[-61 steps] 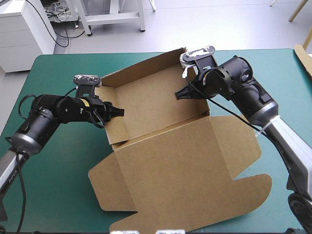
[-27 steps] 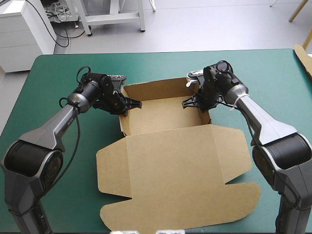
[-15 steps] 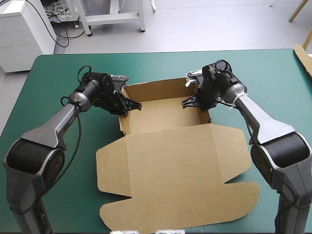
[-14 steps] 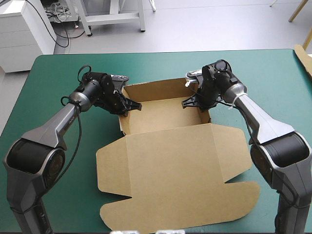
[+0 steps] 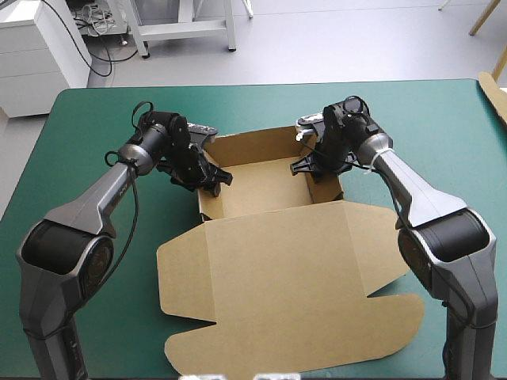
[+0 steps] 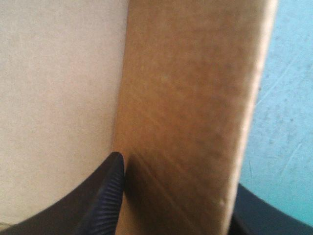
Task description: Fold the box
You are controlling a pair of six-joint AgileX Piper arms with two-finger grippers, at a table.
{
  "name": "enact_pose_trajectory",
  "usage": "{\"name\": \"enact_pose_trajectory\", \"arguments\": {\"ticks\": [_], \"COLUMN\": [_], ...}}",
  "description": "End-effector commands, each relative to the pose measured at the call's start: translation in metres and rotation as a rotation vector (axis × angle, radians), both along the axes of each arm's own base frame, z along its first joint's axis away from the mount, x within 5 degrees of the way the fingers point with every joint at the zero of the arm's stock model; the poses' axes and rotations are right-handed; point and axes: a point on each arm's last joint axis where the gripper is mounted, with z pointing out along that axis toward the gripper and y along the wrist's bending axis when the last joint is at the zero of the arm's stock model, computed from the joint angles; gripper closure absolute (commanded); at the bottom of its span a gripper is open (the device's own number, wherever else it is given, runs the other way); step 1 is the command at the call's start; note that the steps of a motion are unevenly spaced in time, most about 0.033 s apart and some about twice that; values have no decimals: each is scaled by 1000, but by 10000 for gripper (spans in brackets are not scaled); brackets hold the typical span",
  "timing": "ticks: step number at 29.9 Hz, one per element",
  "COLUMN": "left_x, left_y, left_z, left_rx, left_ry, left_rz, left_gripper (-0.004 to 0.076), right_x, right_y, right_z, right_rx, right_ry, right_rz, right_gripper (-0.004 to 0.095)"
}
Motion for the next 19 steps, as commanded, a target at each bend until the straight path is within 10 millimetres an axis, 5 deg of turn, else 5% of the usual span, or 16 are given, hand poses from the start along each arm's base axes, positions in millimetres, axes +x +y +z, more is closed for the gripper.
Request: {"name": "enact_pose_trajectory", "arguments": {"ticks": [1,13,19], "left_x": [-5,-8,-28], "left_y": [-3,0,9], "left_z": [42,93,143], "left_rx": [-62,-70,-96], "left_ry": [-89,-183,-320], "left_rz": [20,7,7], "left_gripper": [260,261,262], "right_x": [-8,-28,-47], "right_y": [-4,-13,-21], "right_z": [46,112,144], "right_rx": [51,100,114], "right_ry": [-121,-291,-368], "right_rz": [15,16,16], "right_gripper": [477,477,477]}}
